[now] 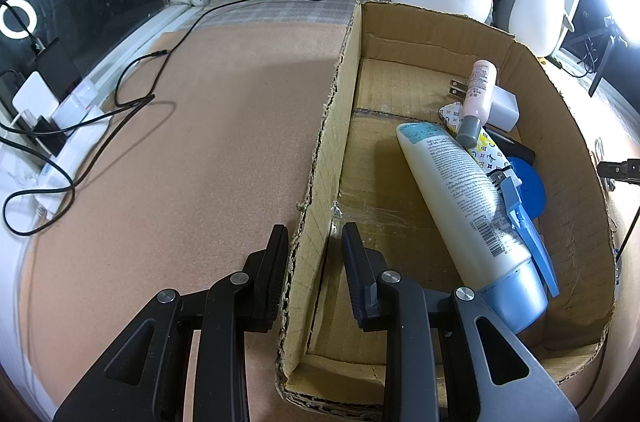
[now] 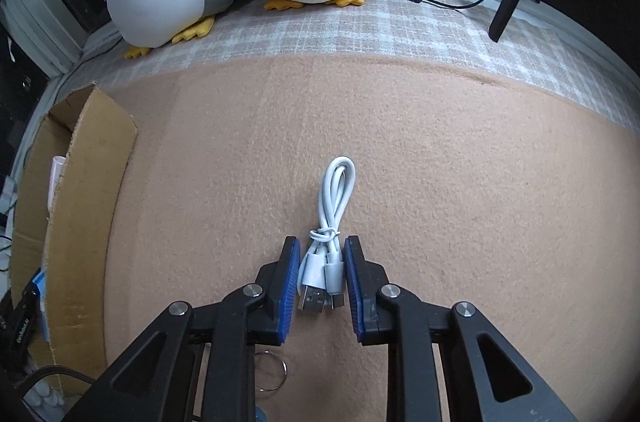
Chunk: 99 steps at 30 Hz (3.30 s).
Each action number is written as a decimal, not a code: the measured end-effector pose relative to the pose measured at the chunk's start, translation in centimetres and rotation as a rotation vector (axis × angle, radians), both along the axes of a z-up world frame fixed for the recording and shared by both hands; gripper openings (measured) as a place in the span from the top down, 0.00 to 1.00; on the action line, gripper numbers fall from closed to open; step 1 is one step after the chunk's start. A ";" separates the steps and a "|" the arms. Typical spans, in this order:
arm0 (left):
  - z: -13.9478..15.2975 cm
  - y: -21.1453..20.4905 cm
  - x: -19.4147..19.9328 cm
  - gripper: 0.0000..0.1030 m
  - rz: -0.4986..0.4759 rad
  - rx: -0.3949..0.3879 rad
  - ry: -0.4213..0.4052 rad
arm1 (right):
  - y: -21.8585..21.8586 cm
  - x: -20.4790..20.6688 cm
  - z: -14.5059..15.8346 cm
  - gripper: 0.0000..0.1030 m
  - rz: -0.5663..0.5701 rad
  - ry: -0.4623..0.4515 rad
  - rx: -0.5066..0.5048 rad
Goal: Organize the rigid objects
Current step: 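Carry the white USB cable into the box and open the right tool, then return the right tool and grasp the blue-capped clear bottle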
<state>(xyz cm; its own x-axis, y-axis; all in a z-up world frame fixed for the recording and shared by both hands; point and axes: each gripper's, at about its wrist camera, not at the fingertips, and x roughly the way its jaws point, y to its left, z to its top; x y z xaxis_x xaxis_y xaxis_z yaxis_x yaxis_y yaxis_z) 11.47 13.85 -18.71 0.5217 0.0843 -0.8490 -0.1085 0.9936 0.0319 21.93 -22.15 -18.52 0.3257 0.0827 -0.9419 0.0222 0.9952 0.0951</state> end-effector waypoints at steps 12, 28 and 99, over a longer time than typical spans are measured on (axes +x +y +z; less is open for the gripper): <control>0.0 0.0 0.0 0.74 0.000 0.002 0.000 | 1.0 -2.2 3.0 0.81 0.006 -0.084 0.059; 0.0 0.1 0.0 0.74 0.000 -0.001 -0.003 | 10.5 -3.2 9.0 0.81 0.204 -0.197 0.126; -0.1 -0.3 -0.1 0.74 -0.017 0.010 -0.007 | 14.1 -5.1 13.4 0.40 0.240 -0.192 0.235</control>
